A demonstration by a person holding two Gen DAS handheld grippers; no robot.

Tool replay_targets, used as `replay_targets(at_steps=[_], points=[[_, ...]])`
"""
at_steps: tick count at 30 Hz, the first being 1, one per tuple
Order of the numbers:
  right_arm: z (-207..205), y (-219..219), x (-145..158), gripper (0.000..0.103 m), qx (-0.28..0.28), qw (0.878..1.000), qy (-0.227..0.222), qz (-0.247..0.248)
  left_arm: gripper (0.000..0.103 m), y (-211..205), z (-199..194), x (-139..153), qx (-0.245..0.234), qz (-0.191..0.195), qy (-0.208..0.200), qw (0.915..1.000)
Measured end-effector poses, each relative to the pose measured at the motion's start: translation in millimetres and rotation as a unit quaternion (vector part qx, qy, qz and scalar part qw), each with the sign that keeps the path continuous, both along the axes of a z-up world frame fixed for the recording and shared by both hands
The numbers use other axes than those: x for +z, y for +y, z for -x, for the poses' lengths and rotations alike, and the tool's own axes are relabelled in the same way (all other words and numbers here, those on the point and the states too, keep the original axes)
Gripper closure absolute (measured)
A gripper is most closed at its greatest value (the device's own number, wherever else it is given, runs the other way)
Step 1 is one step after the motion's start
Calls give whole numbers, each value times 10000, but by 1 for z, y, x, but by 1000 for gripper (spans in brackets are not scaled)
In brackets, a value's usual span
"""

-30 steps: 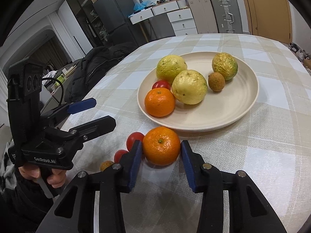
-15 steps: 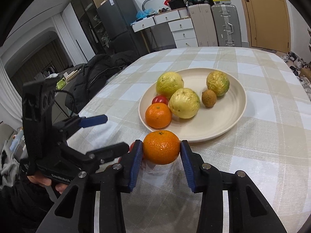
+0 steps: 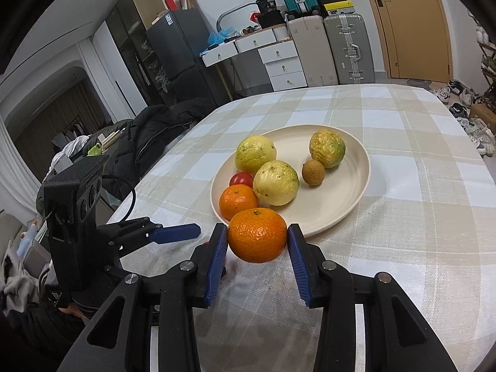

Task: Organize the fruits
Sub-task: 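Close the left tool on a red tomato while the right tool holds the orange, then carry the tomato and orange over the plate and open both tools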

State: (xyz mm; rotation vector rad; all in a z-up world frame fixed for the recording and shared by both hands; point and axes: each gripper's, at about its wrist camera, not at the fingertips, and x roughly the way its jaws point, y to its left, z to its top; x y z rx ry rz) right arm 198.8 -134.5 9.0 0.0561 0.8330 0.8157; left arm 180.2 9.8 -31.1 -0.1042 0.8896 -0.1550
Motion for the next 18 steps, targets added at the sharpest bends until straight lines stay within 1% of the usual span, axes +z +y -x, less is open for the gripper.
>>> replay_targets(at_steps=[2, 3, 5, 8, 11, 18], points=[[1, 0, 0, 63, 4, 10000, 5, 6, 53, 0, -1, -2, -28, 52, 61, 10000], [1, 0, 0, 63, 4, 10000, 6, 9, 58, 0, -2, -2, -64, 151, 67, 9998], [1, 0, 0, 63, 9, 10000, 2, 10, 63, 2, -4, -2, -91, 286, 61, 9995], [1, 0, -1, 63, -2, 10000, 4, 11, 72, 3, -3, -1, -132, 368, 22, 9992], [1, -1, -1, 63, -19, 10000, 5, 7, 74, 2, -1, 0, -129, 347, -16, 9993], [-1, -2, -3, 63, -54, 10000, 19, -3, 74, 2, 0, 1, -116, 357, -36, 9993]])
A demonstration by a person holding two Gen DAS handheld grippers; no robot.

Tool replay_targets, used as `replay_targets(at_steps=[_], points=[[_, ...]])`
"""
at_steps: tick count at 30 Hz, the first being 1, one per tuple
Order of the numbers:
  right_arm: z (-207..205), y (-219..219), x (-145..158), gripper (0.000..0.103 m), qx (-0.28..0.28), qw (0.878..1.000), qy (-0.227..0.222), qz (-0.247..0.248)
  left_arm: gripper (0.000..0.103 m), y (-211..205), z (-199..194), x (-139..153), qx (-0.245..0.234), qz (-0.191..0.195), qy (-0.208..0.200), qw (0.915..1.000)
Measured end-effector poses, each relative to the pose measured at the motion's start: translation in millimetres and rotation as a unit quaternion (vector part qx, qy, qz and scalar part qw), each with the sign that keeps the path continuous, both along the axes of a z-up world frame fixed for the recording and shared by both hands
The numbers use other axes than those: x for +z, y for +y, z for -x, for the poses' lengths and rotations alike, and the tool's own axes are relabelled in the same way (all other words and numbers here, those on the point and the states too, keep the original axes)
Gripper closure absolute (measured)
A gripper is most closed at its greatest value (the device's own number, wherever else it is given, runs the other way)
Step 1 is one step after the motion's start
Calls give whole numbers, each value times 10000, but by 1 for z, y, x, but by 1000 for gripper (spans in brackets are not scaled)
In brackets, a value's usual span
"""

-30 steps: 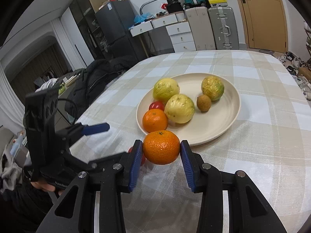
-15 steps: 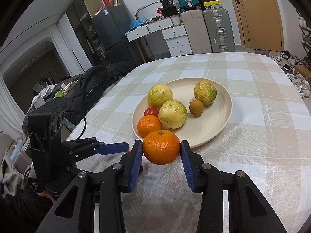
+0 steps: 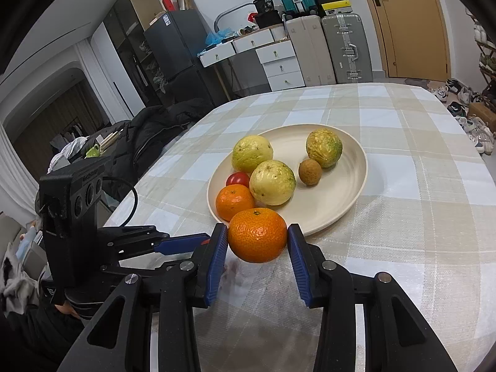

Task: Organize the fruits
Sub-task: 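Carry the tomato and orange over the plate and open both tools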

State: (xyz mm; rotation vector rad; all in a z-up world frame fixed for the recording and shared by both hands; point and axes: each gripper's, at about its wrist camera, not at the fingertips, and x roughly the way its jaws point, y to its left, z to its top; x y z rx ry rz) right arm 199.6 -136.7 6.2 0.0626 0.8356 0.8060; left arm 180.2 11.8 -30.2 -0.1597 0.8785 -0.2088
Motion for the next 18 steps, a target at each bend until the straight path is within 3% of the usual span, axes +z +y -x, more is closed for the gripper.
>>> replay_targets(at_steps=[18], points=[[-2, -3, -1, 63, -40, 10000, 22, -19, 75, 3, 1, -2, 14, 184, -14, 9998]])
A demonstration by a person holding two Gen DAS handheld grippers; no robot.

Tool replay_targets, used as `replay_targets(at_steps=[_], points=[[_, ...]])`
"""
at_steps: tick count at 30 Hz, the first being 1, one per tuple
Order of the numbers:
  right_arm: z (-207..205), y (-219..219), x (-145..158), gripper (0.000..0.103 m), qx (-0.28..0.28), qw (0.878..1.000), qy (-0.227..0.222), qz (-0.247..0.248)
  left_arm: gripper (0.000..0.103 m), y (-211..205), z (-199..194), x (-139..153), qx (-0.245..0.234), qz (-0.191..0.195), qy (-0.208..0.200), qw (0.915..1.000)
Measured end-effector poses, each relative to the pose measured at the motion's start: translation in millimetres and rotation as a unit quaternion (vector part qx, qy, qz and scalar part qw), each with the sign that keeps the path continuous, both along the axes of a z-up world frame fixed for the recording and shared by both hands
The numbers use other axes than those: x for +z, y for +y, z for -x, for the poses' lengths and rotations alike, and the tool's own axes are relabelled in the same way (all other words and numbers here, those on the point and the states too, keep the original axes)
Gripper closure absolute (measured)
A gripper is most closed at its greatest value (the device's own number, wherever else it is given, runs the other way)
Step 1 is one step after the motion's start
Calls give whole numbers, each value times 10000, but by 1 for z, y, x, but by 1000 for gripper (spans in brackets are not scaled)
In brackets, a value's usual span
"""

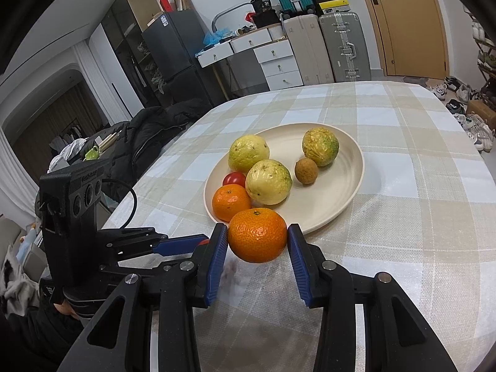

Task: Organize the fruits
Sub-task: 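Carry the tomato and orange over the plate and open both tools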

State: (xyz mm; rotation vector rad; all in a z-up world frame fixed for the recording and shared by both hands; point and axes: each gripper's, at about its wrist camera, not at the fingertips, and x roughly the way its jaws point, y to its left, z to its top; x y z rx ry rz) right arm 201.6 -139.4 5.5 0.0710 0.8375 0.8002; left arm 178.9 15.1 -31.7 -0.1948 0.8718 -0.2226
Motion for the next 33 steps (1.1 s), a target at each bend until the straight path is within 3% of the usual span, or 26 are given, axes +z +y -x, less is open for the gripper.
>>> replay_targets(at_steps=[11, 21, 33], points=[[-2, -4, 0, 63, -57, 10000, 5, -57, 76, 8, 7, 17, 173, -17, -397, 9991], [-3, -12, 4, 63, -234, 9995, -161, -142, 76, 5, 20, 41, 387, -270, -920, 9946], [-12, -20, 16, 63, -385, 9985, -337, -174, 76, -2, 10, 51, 468, -253, -1021, 9934]])
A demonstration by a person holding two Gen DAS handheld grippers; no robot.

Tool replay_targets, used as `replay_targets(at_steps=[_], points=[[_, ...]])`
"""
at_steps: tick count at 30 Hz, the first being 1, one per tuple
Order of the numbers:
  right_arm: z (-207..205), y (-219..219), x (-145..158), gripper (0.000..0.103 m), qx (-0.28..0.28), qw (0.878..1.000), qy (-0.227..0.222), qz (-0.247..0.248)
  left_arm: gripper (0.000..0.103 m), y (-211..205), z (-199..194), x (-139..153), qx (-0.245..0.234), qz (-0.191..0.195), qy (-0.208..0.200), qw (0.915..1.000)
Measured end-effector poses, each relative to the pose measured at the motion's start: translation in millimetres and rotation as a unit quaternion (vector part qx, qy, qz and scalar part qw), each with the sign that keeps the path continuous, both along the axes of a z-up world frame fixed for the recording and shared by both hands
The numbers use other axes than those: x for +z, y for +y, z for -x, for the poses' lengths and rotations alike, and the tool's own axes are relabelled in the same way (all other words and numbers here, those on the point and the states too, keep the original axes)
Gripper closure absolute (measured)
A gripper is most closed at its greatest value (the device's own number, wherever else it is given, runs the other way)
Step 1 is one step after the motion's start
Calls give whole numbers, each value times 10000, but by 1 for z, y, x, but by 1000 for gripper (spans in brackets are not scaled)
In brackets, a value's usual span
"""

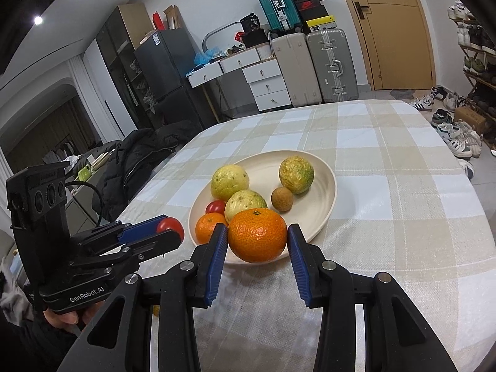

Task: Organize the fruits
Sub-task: 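Carry the tomato and orange over the plate and open both tools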

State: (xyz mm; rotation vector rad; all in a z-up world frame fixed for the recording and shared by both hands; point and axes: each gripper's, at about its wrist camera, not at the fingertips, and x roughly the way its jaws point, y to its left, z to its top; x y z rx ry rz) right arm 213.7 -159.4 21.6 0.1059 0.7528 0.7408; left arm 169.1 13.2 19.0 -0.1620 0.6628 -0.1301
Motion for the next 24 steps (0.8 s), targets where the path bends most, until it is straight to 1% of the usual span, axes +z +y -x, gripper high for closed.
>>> replay_targets(at_steps=[3, 6, 11, 13, 19, 22, 24], points=[[-8, -3, 2, 63, -34, 9999, 70, -140, 76, -4, -8, 3, -2, -60, 9, 10000], [-13, -2, 3, 63, -70, 9999, 25, -99, 76, -8, -13, 5, -16, -80, 3, 10000], [-25, -4, 4, 63, -117, 9996, 71, -227, 76, -15, -25, 7, 2, -62, 40, 10000], [-28, -4, 4, 63, -160, 9996, 46, -207, 76, -18, -30, 6, 6, -66, 74, 10000], [-36, -4, -1, 63, -194, 9996, 135, -140, 76, -27, -43, -3, 17, -193, 228, 9996], [-38, -6, -2, 63, -214, 9995, 185, -126, 76, -30, -50, -11, 10, -170, 341, 9993], [-41, -7, -4, 63, -221, 9994, 219, -147, 76, -32, -54, -15, 4, -247, 374, 9990]])
